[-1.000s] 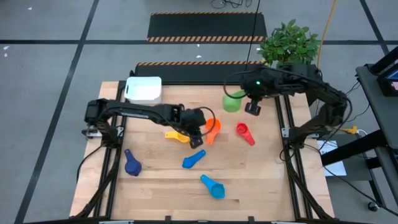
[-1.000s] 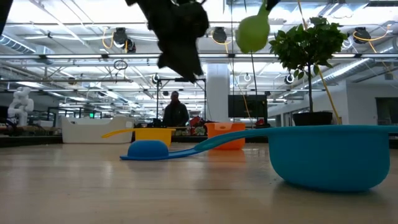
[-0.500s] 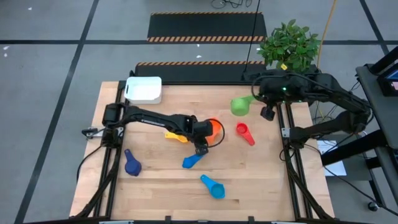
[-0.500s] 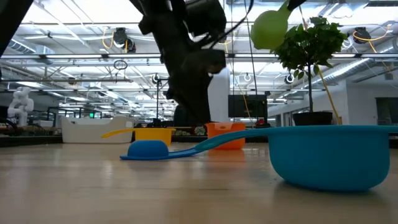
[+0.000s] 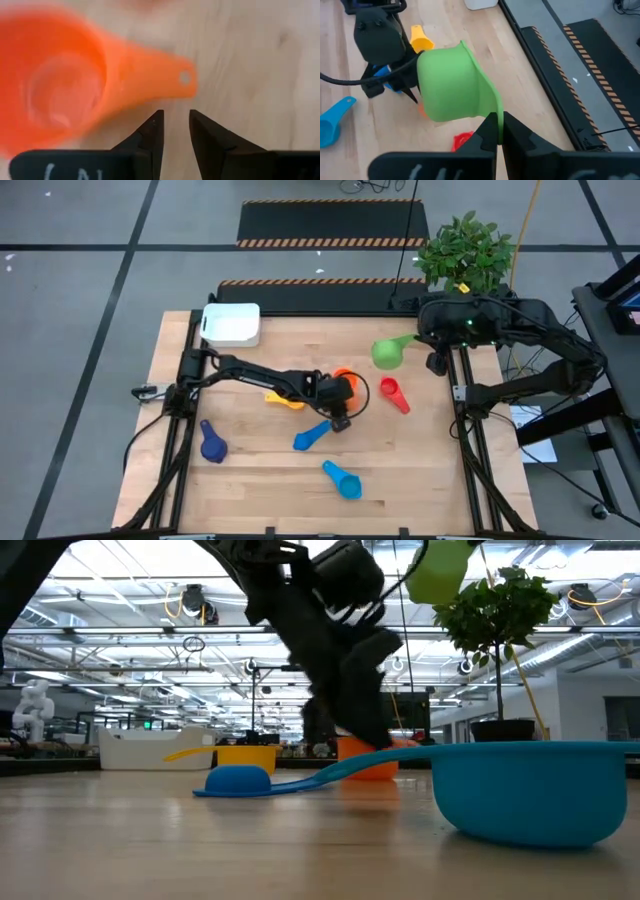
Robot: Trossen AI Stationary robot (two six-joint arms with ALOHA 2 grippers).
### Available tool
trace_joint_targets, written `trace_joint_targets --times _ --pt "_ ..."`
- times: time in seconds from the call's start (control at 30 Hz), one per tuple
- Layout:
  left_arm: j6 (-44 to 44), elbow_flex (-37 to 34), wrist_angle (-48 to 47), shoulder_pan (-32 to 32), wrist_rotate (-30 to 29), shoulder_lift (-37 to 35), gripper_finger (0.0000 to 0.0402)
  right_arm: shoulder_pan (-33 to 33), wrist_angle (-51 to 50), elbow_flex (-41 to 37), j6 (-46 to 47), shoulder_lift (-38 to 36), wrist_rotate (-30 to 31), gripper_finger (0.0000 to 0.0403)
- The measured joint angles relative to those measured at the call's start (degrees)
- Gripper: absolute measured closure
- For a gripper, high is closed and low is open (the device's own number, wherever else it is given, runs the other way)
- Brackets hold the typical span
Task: Nest measuring cups in basket
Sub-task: Stack the green measuring cup into the orange measuring cup
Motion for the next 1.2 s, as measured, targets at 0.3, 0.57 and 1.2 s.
trace_joint_targets --times 0.3,0.57,1.2 --pt "-16.5 0.1 13.8 2.8 -3.3 2.6 0.0309 0.0 -0.9 0.0 3.9 -0.3 0.2 0.0403" --pt "-18.0 0.1 3.9 2.3 1.6 -7.3 0.0309 -0.1 4.7 -7.0 1.0 -1.9 -1.8 0.0403" --pt "-30.3 0.0 -36.7 -10.3 -12.3 -27.5 0.0309 -0.6 68.5 -50.8 -47.3 -2.9 -2.2 0.0403"
